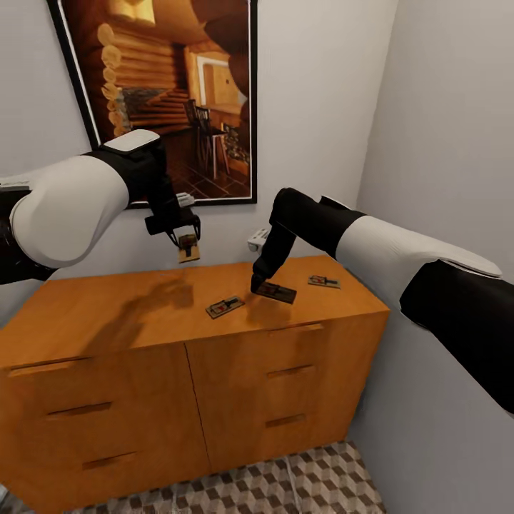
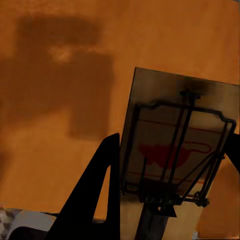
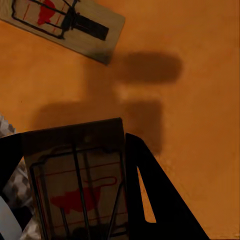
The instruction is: Take the four mousetraps from the cabinet in the bathroom and place them on the bathroom floor. Make sure all four end up on the same floor surface, and ensure that at least two of them are either under or directly next to the same bathroom sink.
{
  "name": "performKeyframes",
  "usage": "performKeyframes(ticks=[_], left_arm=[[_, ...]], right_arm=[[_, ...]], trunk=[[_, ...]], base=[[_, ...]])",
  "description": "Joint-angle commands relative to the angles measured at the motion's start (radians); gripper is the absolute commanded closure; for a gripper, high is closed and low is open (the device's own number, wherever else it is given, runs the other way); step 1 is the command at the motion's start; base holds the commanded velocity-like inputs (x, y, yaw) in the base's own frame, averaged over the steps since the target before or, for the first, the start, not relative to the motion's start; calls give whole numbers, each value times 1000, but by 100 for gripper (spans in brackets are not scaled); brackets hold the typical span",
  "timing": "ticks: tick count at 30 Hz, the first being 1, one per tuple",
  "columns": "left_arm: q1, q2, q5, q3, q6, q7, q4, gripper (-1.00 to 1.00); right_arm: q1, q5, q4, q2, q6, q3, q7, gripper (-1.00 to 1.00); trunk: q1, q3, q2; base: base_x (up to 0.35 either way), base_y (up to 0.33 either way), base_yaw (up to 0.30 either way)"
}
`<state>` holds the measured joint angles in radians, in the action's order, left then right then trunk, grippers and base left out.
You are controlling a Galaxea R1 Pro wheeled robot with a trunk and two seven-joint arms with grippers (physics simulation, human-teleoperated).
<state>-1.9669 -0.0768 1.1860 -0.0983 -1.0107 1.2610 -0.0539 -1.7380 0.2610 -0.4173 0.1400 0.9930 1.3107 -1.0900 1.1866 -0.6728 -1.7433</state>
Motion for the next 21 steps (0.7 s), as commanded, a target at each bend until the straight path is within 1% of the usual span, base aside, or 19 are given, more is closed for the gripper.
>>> performKeyframes(ticks=[1,21], left_arm=[[-1,-2,-5,-8,-8,11,-1,100],[14,-6,-5,-8,-8,11,0,100]], right_arm=[[-2,12,0,0,9,7,1,100],[0,14,0,1,9,7,2,100]], trunk=[[-1,-1,-1],[-1,-1,-1]], base=[[-310,0,0],[-300,0,0]])
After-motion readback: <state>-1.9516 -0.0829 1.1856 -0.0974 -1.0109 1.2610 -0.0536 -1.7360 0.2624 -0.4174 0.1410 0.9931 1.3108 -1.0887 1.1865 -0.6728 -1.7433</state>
